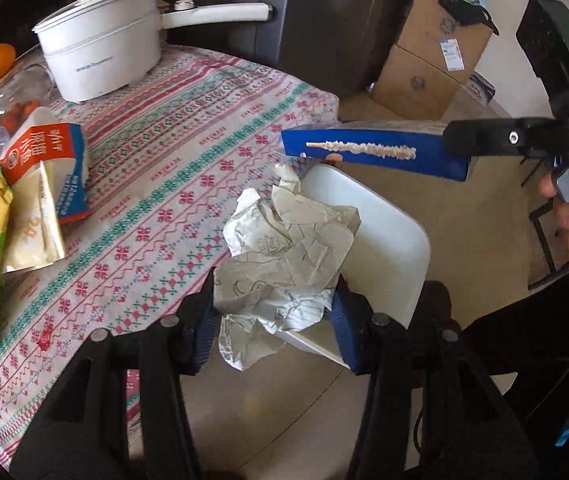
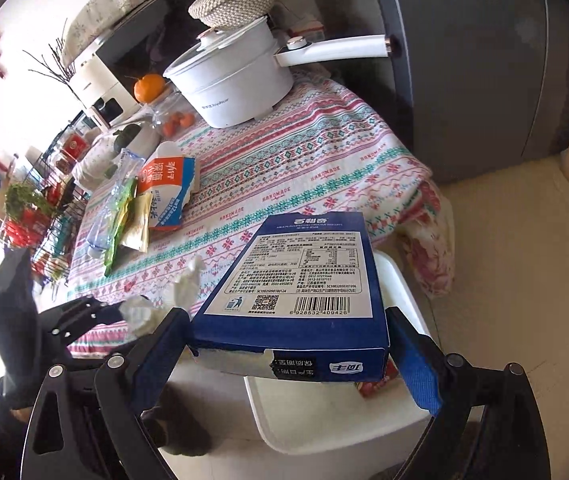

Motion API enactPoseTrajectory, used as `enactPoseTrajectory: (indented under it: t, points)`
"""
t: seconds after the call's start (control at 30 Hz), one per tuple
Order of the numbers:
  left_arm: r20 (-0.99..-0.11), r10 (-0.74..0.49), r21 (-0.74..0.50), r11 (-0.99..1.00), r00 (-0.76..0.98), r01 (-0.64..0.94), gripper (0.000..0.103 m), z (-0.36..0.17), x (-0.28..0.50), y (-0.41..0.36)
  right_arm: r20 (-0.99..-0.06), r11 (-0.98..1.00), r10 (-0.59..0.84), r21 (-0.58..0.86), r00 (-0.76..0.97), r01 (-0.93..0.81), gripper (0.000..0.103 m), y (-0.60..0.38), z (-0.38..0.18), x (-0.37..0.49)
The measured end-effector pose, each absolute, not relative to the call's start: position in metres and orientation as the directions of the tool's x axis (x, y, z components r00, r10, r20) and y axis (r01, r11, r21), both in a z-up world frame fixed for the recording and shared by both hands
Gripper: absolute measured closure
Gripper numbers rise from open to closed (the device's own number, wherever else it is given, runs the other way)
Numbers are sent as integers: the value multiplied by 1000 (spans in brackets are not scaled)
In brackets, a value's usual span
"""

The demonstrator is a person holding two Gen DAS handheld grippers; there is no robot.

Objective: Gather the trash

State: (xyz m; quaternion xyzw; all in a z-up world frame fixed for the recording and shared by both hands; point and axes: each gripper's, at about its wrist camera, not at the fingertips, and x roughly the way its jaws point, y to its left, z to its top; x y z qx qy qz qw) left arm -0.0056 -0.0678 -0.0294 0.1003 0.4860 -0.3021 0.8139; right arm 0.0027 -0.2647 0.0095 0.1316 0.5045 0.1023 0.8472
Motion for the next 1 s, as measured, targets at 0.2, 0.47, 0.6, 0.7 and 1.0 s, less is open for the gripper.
enactPoseTrajectory:
  t: [0.2,0.47,0.6,0.7,1.0]
  points:
    - [-871,-396,-111,736,292,667,47,-46,-20,-100,-821,940,308,341,481,-19,6,-292,13,-23]
    - [-880,-374,-79,721,291,689,29,-51,-23,-113,-853,944,291,330,433,17,6,-312,-8,-36]
    - [-874,-385,-108,750,298,652,29,-45,-16,-100,-869,947,287,322,403,21,6,-312,-18,-37]
    - [-864,-381,-106,776,327,622,28,-38,-12,-88,-880,950,284,313,381,14,6,-308,-24,-35]
    - [-846,-355,-108,844,398,525,23,-23,2,-44,-921,961,258,275,292,19,6,-294,-53,-26]
